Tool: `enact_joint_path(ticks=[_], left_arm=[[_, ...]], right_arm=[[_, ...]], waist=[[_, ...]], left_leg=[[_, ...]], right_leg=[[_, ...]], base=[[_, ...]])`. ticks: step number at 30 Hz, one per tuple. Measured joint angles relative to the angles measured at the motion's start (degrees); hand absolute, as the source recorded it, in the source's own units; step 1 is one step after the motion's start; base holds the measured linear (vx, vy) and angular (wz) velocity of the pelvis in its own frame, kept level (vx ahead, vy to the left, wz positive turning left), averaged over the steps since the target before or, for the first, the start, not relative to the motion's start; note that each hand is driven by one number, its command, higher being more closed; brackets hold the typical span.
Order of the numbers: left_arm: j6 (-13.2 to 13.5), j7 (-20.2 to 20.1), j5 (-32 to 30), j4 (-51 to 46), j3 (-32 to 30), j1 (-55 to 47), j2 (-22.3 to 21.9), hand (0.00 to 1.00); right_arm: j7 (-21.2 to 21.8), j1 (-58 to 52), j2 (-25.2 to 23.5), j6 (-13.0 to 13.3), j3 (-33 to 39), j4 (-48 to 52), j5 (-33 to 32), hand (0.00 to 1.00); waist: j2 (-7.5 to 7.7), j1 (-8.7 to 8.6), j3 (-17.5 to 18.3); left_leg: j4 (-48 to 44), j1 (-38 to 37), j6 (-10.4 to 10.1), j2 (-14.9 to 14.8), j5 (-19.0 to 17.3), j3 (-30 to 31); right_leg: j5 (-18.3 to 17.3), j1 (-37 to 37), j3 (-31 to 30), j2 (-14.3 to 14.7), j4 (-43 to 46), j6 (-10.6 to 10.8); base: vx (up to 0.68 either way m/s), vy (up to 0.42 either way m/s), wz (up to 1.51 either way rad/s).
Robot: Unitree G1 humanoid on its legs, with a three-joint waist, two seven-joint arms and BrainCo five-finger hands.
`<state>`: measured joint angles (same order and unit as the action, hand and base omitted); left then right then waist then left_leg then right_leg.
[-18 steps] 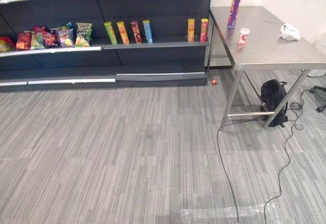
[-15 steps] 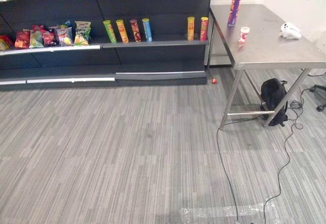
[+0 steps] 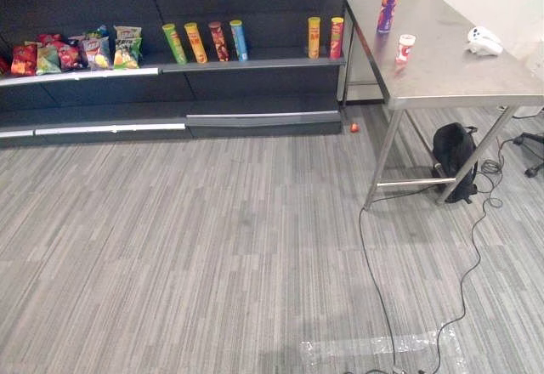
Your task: Put the gum and the chips on the shelf.
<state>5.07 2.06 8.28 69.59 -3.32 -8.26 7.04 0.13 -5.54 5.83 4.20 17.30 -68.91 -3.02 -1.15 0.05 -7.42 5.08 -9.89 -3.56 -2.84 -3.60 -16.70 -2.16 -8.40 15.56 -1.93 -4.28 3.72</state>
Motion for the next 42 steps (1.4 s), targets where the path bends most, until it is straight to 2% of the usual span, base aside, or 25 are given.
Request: enact_joint_path(ticks=[7, 10, 25, 27, 28, 30, 31, 32, 33, 34, 36, 37, 38, 40, 42], left_arm=[[0.07, 0.08, 0.09, 0.03, -0.35, -0.01, -0.02, 0.00], [0.86, 0.16, 0.08, 0.12, -0.11, -0.07, -0.01, 0.00], [1.79, 0.16, 0.45, 0.40, 0.84, -0.02, 0.21, 0.00], [1.77, 0.36, 0.43, 0.38, 0.82, 0.35, 0.27, 0.00], [1.77, 0.48, 0.45, 0.35, 0.82, 0.97, 0.34, 0.00], [1.77, 1.04, 0.54, 0.28, 0.79, 2.02, 0.95, 0.00], [1.77, 1.50, 0.56, 0.24, 0.78, 2.54, 1.36, 0.00], [1.77, 1.67, 0.56, -0.09, 0.69, 2.80, 1.69, 0.00], [1.82, 1.75, 0.56, -0.20, 0.64, 2.93, 1.75, 0.00], [1.90, 1.83, 0.61, -0.32, 0.61, 2.96, 1.86, 0.00], [1.97, 1.77, 2.87, -2.12, -0.58, 2.95, 1.33, 0.00], [1.96, 1.76, 3.22, -2.35, -1.16, 2.86, 0.90, 0.00], [1.94, 1.79, 4.54, -2.32, -1.94, 2.70, 0.35, 0.00], [2.02, 1.67, 5.48, -2.37, -2.84, 2.70, -0.11, 0.00], [2.09, 1.40, 7.30, -2.31, -3.25, 2.81, -0.03, 0.00]], right_arm=[[-0.06, -0.35, -0.18, 0.32, 0.08, 0.00, -2.57, 0.00], [-0.35, -0.54, -0.17, 1.41, -0.46, 0.02, -2.56, 0.00], [0.16, -0.76, -0.13, 1.46, -0.44, 0.02, -5.09, 0.00], [0.17, 0.22, -0.03, 1.46, -0.49, 0.12, -6.21, 0.00], [0.14, 1.18, 0.08, 1.45, -0.85, 0.29, -6.60, 0.00], [-0.03, 3.38, -0.07, 1.52, -2.11, 0.50, -7.00, 0.00], [-0.21, 4.55, -0.36, 1.67, -2.60, 0.50, -7.04, 0.00], [-0.41, 4.89, -0.80, 2.10, -3.19, 0.50, -7.12, 0.00], [-0.37, 4.90, -0.98, 2.32, -3.39, 0.48, -7.44, 0.00], [-0.28, 4.85, -1.06, 2.40, -4.34, 0.47, -8.80, 0.00], [0.41, 4.58, -0.25, 2.42, -4.77, 0.45, -10.14, 0.00], [0.49, 4.36, 0.09, 2.41, -5.41, 0.45, -10.52, 0.00], [0.48, 4.18, 0.87, 2.31, -6.60, 0.31, -10.66, 0.00], [0.48, 4.20, 1.09, 2.34, -6.60, 0.22, -10.97, 0.00], [0.38, 4.34, 1.01, 2.32, -6.60, 0.21, -10.99, 0.00]], waist=[[0.01, 0.01, 0.04], [0.01, 0.01, 0.04], [0.46, 0.03, -0.17], [0.20, 0.01, -0.12], [0.14, 0.03, -0.37], [1.09, 0.08, -1.81], [1.68, 0.04, -2.41], [2.29, 0.07, -2.73], [2.59, 0.09, -2.97], [2.96, 0.15, -3.47], [2.18, 0.31, -4.45], [2.04, 0.46, -4.89], [1.11, 0.42, -5.13], [0.72, 0.35, -5.26], [1.14, 0.43, -5.58]], left_leg=[[0.09, -0.32, 0.00, 0.00, 0.00, -0.13], [0.09, -0.33, 0.00, 0.00, 0.00, -0.15], [0.12, -0.07, -0.24, -0.08, -0.16, -0.29], [-0.36, 1.31, -0.21, -0.46, -0.13, -0.35], [-1.22, 2.89, -0.29, -1.03, -0.07, -0.66], [-2.50, 4.26, -0.78, -1.35, 0.21, -1.60], [-4.00, 5.40, -1.07, -1.58, 0.01, -1.59], [-7.53, 6.94, -2.22, -1.82, -0.84, -1.57], [-10.29, 7.97, -2.54, -2.05, -1.33, -1.58], [-17.59, 11.03, -2.39, -2.82, -2.27, -1.60], [-35.30, 18.24, -2.21, -6.22, -2.37, -1.27], [-38.92, 19.77, -2.19, -7.09, -2.24, -0.96], [-44.02, 21.86, -2.15, -7.69, -2.97, 0.81], [-44.94, 24.04, -2.15, -7.78, -4.38, 2.27], [-36.87, 26.58, -2.10, -7.57, -4.14, 3.18]], right_leg=[[0.01, -0.23, -0.11, 0.02, -0.02, -0.01], [0.01, -0.22, -0.15, 0.04, -0.02, -0.02], [0.04, -0.29, -0.23, 0.26, -0.84, -0.04], [-0.03, 1.26, -0.25, 0.39, 0.09, -0.11], [-0.69, 4.03, -0.24, 0.47, 3.17, -1.03], [-2.33, 6.97, -0.30, 0.07, 7.19, -1.42], [-3.28, 8.23, -0.29, -0.21, 9.00, -1.73], [-4.03, 8.34, -0.20, -0.69, 9.68, -2.68], [-4.58, 8.21, -0.07, -1.02, 9.65, -2.63], [-5.51, 7.67, 0.35, -1.56, 9.74, -2.79], [-6.20, 4.87, 1.58, -1.45, 9.09, -3.70], [-6.29, 3.81, 1.64, -1.15, 8.74, -3.79], [-6.57, 2.07, 1.81, -0.95, 8.34, -3.68], [-6.80, 1.58, 1.73, -1.21, 8.09, -3.46], [-6.85, 1.29, 1.11, -2.53, 7.20, -2.75]], base=[[-0.01, -0.006, 0.00], [-0.01, -0.007, 0.00], [0.00, 0.000, 0.00], [-0.01, -0.009, -0.06], [-0.02, -0.029, -0.18], [-0.05, -0.061, -0.16], [-0.06, -0.095, 0.00], [-0.04, -0.087, 0.09], [-0.06, -0.103, 0.18], [-0.05, -0.117, 0.29], [-0.02, -0.100, 0.31], [0.04, -0.004, 0.17], [0.06, 0.057, 0.08], [0.09, 0.094, -0.02], [0.17, 0.147, -0.12]])
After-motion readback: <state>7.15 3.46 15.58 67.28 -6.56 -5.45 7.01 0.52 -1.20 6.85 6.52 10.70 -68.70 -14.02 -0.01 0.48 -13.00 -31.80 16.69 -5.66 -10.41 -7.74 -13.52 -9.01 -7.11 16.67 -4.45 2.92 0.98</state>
